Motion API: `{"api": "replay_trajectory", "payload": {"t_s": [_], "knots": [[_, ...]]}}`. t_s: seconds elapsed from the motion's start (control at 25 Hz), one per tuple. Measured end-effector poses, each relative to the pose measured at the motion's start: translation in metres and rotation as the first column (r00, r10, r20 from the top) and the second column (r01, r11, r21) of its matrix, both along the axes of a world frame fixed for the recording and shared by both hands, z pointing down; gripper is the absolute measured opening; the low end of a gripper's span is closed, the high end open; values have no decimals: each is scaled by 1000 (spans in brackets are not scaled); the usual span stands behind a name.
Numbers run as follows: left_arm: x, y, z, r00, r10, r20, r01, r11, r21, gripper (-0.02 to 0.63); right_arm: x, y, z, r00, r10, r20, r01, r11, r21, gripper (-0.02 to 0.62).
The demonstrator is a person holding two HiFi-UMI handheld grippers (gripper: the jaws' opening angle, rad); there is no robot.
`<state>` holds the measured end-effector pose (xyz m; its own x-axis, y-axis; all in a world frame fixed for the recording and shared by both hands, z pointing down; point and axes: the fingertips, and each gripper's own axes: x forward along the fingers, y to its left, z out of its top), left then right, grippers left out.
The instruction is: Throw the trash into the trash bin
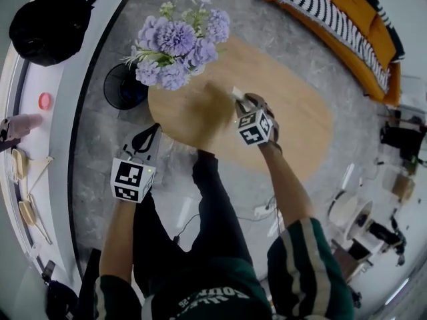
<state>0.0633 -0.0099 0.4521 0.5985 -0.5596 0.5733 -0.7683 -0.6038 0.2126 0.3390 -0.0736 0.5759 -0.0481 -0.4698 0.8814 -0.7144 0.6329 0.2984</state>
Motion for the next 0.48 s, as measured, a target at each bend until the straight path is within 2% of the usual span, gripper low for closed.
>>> {"api": "replay_trajectory", "payload": {"t_s": [0.12, 0.28, 0.48], "knots": [[-35, 7, -4, 999, -46, -2, 46, 999, 5, 0, -59, 9, -17, 994, 36, 103, -37, 999, 5, 137], [-89, 17, -4, 993, -117, -2, 117, 993, 10, 0, -138, 19, -29, 975, 36, 220, -40, 999, 16, 137], [-158, 30, 0, 981, -194, 7, 194, 981, 12, 0, -233, 30, -30, 955, -9, 296, 7, 1000, 10, 137]]}}
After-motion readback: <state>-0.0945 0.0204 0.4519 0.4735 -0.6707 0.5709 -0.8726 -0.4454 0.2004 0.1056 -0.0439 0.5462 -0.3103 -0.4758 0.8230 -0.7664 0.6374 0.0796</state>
